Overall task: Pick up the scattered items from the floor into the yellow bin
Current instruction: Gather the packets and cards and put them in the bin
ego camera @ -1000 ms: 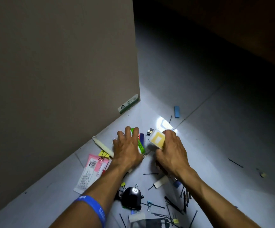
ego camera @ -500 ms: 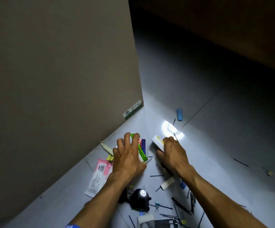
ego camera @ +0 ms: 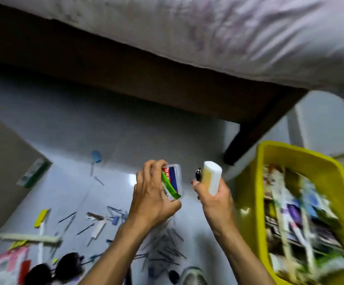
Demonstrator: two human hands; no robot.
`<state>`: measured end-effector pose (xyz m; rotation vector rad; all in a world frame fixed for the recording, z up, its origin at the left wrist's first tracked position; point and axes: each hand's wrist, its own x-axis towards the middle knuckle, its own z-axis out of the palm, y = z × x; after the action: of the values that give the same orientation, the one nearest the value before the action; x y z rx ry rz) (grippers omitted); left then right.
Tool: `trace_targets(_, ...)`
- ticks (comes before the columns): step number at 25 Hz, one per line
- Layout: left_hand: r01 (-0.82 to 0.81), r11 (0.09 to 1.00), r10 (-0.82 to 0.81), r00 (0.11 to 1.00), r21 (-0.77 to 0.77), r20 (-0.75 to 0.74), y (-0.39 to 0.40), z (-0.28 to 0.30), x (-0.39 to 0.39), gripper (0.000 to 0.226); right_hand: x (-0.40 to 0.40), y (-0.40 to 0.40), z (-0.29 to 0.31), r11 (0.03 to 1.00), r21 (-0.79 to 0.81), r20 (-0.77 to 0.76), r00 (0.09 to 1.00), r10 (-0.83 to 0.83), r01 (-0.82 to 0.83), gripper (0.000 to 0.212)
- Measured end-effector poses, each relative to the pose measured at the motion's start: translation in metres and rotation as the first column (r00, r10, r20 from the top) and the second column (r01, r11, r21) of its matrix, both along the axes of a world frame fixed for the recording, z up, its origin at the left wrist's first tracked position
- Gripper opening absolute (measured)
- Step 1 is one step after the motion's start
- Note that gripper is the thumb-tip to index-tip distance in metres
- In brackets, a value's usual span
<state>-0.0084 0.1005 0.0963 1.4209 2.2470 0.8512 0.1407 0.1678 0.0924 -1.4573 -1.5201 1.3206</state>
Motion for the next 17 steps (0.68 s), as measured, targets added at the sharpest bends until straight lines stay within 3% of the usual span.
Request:
trace_targets(4, 0.215, 0.970, -0.221, 0.974, 0.111, 0.047, 0.048, 0.037, 0.107, 0.088, 0.113, 0.013, 0.033, 0.967, 0.086, 0.009, 0.970, -0.241, 0.239, 0.014)
trace_targets(8, 0.331, 0.931, -0.359, 0.908, 0.154, 0.217, 0.091, 0.053, 0.203, 0.090, 0.206, 0.030, 0.042, 0.920, 0.134, 0.133, 0.913, -0.385, 0.369, 0.028)
trace_targets(12, 0.325, 0.932, -0.361, 0.826, 0.158, 0.433, 0.130, 0.044, 0.242, 0.102, 0.239, 0.065, 0.038, 0.921, 0.122, 0.139, 0.912, -0.386, 0.371, 0.036)
trace_targets(14, 0.358, 0.932, -0.348, 0.828, 0.062, 0.441, 0.149, 0.036, 0.242, 0.114, 0.244, 0.082, 0.038, 0.947, 0.085, 0.097, 0.943, -0.318, 0.311, 0.056)
trace_targets(17, 0.329, 0.943, -0.318, 0.851, 0.047, 0.418, 0.152, 0.025, 0.230, 0.101, 0.241, 0.087, 0.037, 0.972, 0.103, 0.160, 0.961, -0.225, 0.210, 0.069)
